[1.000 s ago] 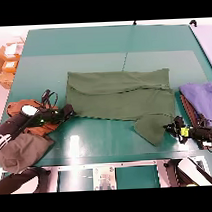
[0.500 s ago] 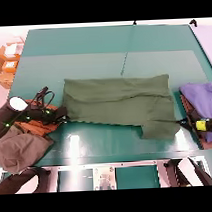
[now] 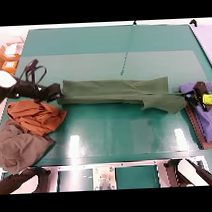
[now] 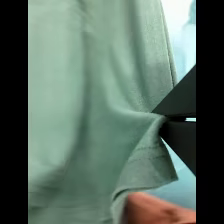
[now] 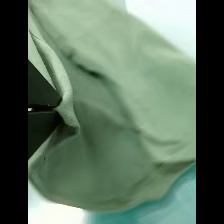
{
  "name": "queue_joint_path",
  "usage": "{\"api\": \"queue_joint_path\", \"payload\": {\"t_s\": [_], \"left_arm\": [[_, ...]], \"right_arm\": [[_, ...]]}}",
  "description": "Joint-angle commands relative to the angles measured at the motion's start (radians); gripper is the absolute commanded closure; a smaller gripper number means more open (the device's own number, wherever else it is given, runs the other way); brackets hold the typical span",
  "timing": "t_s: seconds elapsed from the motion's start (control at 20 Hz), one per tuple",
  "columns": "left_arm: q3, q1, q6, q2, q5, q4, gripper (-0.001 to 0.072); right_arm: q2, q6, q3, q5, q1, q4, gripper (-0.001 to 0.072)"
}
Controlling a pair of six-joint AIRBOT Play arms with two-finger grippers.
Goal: Fold the shirts.
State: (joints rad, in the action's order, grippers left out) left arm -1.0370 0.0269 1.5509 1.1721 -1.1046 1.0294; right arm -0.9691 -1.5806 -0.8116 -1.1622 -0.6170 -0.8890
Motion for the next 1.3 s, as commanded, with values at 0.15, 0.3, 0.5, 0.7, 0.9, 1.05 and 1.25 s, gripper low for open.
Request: {"api": "queue_joint_path", "payload": {"t_s": [0.15,0.3,0.5,0.7,0.9,1.05,1.25], "left_arm": [[-0.288,-0.001,-0.068,0.365,0.05,-0.05,0.0682],[-0.365,-0.001,-0.068,0.506,0.102,-0.058,0.0681],[-0.386,-0.001,-0.067,0.549,0.285,-0.1,0.001],[-0.524,-0.037,-0.071,0.549,0.132,-0.148,0.0026],[-0.652,-0.088,-0.077,0.548,-0.086,-0.148,0.0029],[-0.658,-0.091,-0.075,0.549,-0.111,-0.149,0.0659],[-0.658,-0.091,-0.076,0.549,-0.112,-0.153,0.0681]], "right_arm": [[-0.341,-0.008,-0.158,0.241,0.161,0.087,0.0692],[-0.506,-0.006,-0.249,0.299,0.209,0.105,0.0692],[-0.651,0.026,-0.403,0.282,0.237,0.112,0.0452],[-0.66,0.153,-0.6,0.005,0.136,0.047,0.0215],[-0.671,0.243,-0.581,-0.153,0.066,-0.143,0.0104],[-0.732,0.354,-0.527,-0.183,0.06,-0.101,0.0104],[-0.864,0.489,-0.53,-0.22,0.061,0.076,0.0104]]}}
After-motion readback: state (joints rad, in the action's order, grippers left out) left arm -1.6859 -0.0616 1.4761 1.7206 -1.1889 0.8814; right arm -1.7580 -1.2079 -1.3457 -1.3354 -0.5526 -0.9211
